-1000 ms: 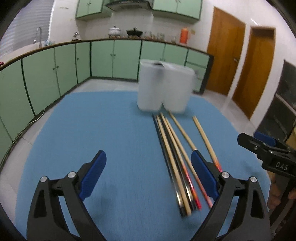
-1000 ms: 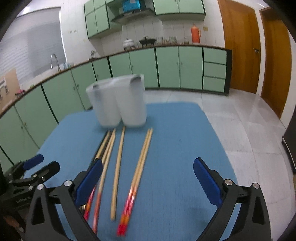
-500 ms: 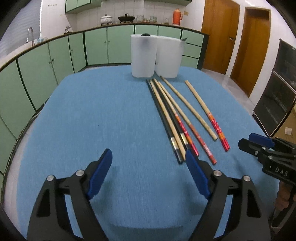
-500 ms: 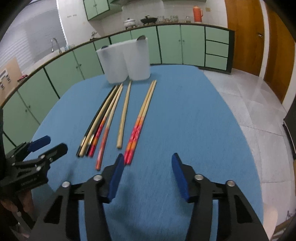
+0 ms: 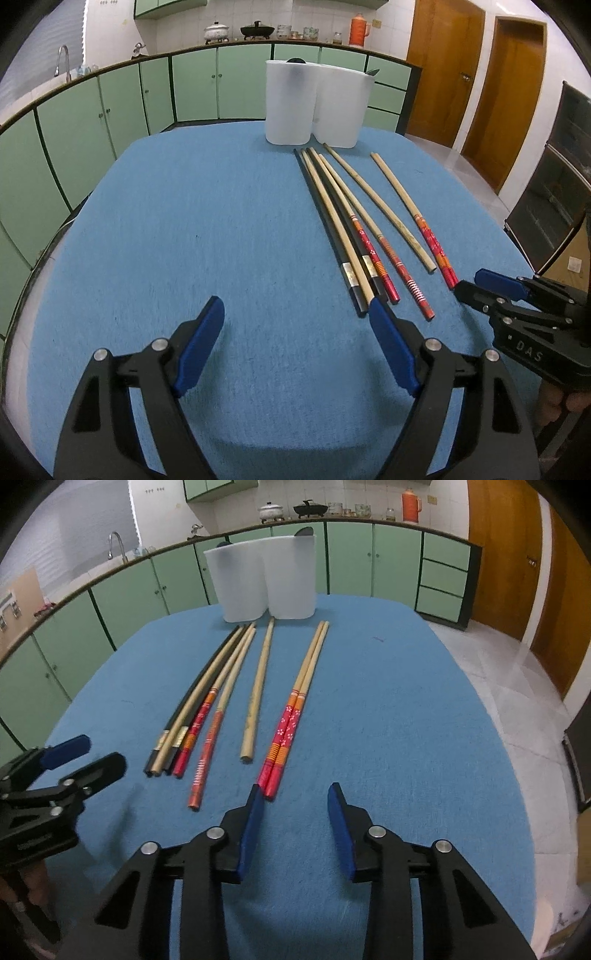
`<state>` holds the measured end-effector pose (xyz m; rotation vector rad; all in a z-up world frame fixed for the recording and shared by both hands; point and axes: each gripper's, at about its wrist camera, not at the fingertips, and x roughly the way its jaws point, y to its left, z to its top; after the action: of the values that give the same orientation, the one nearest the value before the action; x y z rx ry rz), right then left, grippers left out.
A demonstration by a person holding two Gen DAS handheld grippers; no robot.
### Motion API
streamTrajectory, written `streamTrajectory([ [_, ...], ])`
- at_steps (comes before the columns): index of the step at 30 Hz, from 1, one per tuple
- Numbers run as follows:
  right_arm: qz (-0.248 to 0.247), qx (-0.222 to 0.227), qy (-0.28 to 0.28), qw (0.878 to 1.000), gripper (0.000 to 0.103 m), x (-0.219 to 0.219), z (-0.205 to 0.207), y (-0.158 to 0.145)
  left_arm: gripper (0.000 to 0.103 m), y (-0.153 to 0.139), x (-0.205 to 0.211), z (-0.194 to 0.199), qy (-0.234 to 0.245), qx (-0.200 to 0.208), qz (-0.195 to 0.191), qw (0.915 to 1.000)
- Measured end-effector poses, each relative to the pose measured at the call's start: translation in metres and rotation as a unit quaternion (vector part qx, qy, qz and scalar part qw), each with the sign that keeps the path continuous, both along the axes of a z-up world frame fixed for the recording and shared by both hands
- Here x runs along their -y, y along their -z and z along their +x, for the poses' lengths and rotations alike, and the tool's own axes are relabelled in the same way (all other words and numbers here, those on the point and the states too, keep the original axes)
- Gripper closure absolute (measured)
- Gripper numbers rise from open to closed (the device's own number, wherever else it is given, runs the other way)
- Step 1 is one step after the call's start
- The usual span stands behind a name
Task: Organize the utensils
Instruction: 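Release both spoons and withdraw both tools toward the chopsticks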
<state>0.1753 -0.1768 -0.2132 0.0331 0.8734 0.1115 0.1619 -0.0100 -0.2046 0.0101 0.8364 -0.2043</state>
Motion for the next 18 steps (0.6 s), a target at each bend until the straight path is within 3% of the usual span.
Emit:
streamTrajectory([
  [18, 0.014, 0.008, 0.024, 1.0, 0.07, 0.019, -0.002, -0.004, 0.03, 0.012, 0.016, 0.009, 0.015, -0.029, 0.013, 0.9994],
])
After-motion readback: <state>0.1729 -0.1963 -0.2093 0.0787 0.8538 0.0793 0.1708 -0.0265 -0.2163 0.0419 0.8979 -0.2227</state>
